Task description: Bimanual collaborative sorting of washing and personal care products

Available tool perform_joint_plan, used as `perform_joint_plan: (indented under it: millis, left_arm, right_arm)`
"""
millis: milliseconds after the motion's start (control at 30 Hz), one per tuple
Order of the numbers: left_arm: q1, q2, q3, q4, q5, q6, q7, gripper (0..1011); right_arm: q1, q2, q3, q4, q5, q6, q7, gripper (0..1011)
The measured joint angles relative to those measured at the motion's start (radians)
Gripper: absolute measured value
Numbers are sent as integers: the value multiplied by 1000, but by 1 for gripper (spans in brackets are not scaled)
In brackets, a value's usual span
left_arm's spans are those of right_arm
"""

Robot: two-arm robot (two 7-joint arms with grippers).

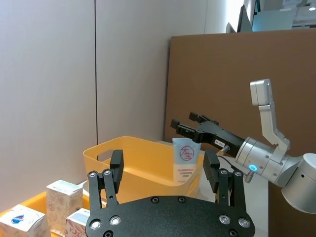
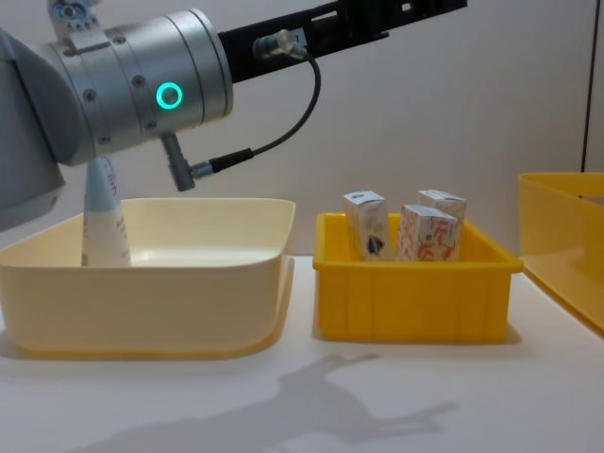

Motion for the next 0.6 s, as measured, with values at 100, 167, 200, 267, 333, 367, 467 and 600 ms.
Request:
perform_joint_plan:
  millis: [100, 167, 200, 267, 333, 367, 467, 600]
  left_arm:
    - [6, 2, 0, -2, 11, -1, 14, 1003]
    - [11, 4, 0, -3, 20, -2, 23, 1003]
    - [17, 7, 0, -6, 32, -4, 37, 1003]
    - [24, 10, 0, -8, 43, -6, 52, 1003]
    - [38, 16, 0, -12, 68, -11, 80, 1003]
    - [46, 19, 0, -15, 83, -14, 99, 1003]
    - [60, 25, 0, -20, 107, -19, 128, 1003]
    - [83, 35, 0, -28, 149, -27, 179, 1004]
  right_arm:
    - [-9, 7, -9, -4, 10, -3, 7, 1001]
    - [-16, 13, -15, -7, 18, -7, 12, 1001]
    - [-20, 16, -20, -9, 24, -9, 15, 1001]
    - [-36, 29, -35, -17, 43, -16, 27, 1001]
    - [-53, 43, -52, -25, 65, -23, 41, 1001]
    - [-61, 49, -59, -29, 73, -26, 46, 1001]
    - [-90, 71, -86, -42, 108, -37, 68, 1001]
    - [-126, 100, -120, -59, 152, -52, 95, 1001]
